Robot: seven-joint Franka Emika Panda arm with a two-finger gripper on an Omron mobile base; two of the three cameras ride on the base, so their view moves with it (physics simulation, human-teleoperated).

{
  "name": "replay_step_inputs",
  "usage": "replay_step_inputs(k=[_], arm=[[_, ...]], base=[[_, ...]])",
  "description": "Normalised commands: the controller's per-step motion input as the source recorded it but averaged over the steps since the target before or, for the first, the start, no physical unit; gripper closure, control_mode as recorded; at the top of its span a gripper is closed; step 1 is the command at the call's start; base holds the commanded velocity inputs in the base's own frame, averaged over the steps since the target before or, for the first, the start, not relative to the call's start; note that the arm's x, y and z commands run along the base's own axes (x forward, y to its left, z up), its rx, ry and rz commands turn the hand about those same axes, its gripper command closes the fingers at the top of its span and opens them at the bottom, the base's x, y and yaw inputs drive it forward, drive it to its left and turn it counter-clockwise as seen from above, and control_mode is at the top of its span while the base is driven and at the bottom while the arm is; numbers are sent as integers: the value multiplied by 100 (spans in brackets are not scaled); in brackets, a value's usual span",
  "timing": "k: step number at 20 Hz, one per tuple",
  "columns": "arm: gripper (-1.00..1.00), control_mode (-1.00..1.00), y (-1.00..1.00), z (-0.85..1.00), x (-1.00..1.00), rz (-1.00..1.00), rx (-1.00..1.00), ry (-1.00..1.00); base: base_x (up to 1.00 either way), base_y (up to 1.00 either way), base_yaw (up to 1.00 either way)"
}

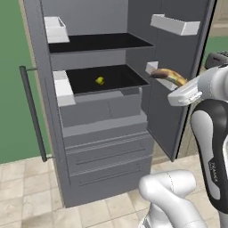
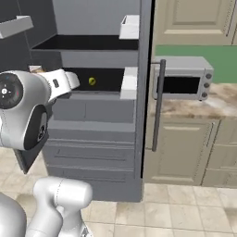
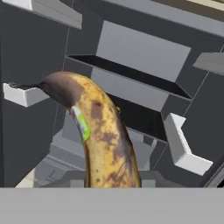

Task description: Retrieve the banana and pear from the fridge and place them into the bowl on the dining table.

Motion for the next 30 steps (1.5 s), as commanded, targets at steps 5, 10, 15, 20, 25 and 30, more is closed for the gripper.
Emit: replay_step_inputs(k=[5, 10, 15, 20, 25, 30], arm=[[100, 100, 0, 0, 0, 0, 0, 0], [100, 100, 0, 0, 0, 0, 0, 0], [100, 100, 0, 0, 0, 0, 0, 0], [100, 100, 0, 0, 0, 0, 0, 0], [100, 100, 0, 0, 0, 0, 0, 0], [100, 100, 0, 0, 0, 0, 0, 0]], base=[[-9, 35, -32], [-20, 45, -32], [-38, 49, -32], [-35, 45, -35], [-23, 21, -35], [-12, 0, -34]])
